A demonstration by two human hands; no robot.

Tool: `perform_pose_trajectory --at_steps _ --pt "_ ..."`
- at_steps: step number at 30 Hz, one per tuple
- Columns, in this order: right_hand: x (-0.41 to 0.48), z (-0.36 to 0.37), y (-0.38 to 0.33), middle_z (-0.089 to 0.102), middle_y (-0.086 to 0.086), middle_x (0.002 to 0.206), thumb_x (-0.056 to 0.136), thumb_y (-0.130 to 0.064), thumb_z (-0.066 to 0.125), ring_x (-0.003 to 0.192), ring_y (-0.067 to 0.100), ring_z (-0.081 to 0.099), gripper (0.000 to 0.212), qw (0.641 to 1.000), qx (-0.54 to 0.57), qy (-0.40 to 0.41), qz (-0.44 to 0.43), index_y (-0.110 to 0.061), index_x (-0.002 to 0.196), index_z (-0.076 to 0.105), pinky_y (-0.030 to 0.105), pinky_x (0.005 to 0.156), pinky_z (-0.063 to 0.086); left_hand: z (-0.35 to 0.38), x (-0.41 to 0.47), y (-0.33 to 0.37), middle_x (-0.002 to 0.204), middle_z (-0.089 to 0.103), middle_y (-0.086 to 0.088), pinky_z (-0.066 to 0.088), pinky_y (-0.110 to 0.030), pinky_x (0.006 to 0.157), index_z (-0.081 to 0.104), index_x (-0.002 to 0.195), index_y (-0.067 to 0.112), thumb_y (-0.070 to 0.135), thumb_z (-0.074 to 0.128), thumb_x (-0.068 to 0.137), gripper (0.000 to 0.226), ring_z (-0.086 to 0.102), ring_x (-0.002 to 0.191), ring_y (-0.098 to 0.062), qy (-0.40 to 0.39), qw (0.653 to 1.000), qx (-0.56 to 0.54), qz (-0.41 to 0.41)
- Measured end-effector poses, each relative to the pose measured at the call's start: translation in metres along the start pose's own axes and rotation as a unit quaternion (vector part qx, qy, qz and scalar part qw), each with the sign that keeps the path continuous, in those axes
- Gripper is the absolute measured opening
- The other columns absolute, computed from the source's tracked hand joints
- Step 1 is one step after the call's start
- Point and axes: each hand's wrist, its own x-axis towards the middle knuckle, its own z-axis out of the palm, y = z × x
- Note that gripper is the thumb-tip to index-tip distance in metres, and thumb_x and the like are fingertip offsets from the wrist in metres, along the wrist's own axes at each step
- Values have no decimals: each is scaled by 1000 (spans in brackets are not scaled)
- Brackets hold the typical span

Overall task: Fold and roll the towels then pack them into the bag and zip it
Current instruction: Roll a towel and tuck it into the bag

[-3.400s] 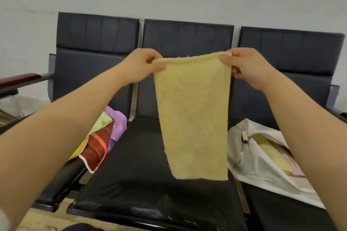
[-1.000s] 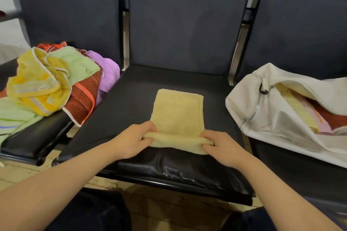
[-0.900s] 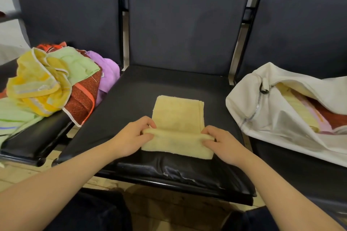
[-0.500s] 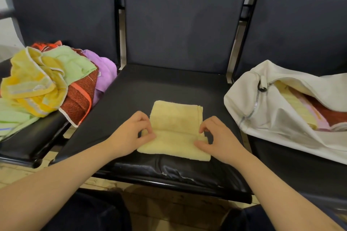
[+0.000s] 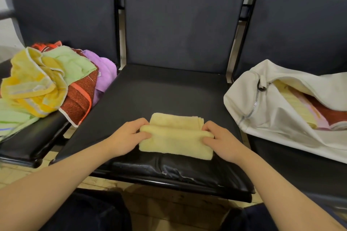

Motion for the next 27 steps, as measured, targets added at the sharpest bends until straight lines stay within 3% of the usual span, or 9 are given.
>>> perform_pose_trajectory --at_steps 5,9,12,14,16,19,21,24,27 --pt "2 11 7 51 -3 86 89 -27 57 73 11 49 11 998 -39 -41 24 -19 90 51 23 63 42 9 8 -3 83 55 3 38 -25 66 53 86 17 34 57 92 18 53 75 -10 -4 994 57 -88" --pt "5 8 5 40 -12 105 81 -26 66 89 13 50 25 983 -167 51 -55 -29 98 49 29 80 47 13 10 -11 97 47 11 42 -19 72 50 99 30 33 68 84 24 53 83 -9 98 982 154 39" --pt "2 6 2 47 -19 103 85 -33 65 91 4 49 13 983 -142 -3 -112 -35 93 55 26 82 42 7 11 -16 102 54 18 45 -23 84 61 98 34 68 48 80 41 55 92 -4 22 975 186 116" --pt "-1 6 1 48 -20 109 78 -53 68 97 2 48 36 986 -135 -71 -65 -36 106 53 25 83 42 0 10 -20 116 53 21 38 -21 96 60 117 33 84 38 72 72 50 106 1 -42 968 228 95" --pt "0 5 4 47 -18 115 74 -53 72 102 5 48 53 980 -175 -88 -37 -35 118 48 27 86 43 -3 10 -25 121 48 24 34 -22 100 51 129 35 75 54 72 69 43 113 3 -66 963 251 72" --pt "2 4 4 58 -7 103 83 -32 68 95 15 55 24 987 -147 -32 -60 -22 103 61 26 80 46 -1 9 -21 105 58 18 41 -22 84 49 107 41 38 68 84 29 53 96 -1 -28 983 175 57" --pt "3 2 2 55 -3 98 85 -27 65 89 15 54 16 990 -124 -8 -66 -12 92 65 21 76 42 0 8 -11 88 59 10 41 -22 71 51 91 36 36 63 85 13 55 81 -6 -13 994 102 30" --pt "1 2 -3 49 0 86 89 -29 60 76 14 49 27 999 -35 -10 -18 -3 83 57 26 67 36 2 6 -2 71 56 11 39 -27 67 54 75 23 44 56 77 21 52 70 -5 -6 1000 -18 -22" --pt "2 6 -2 52 -1 82 93 -34 56 72 11 47 23 999 14 -14 26 -12 91 50 24 62 35 4 10 -1 85 64 7 41 -28 73 63 85 19 31 52 90 18 59 84 -11 -25 990 -89 -104"
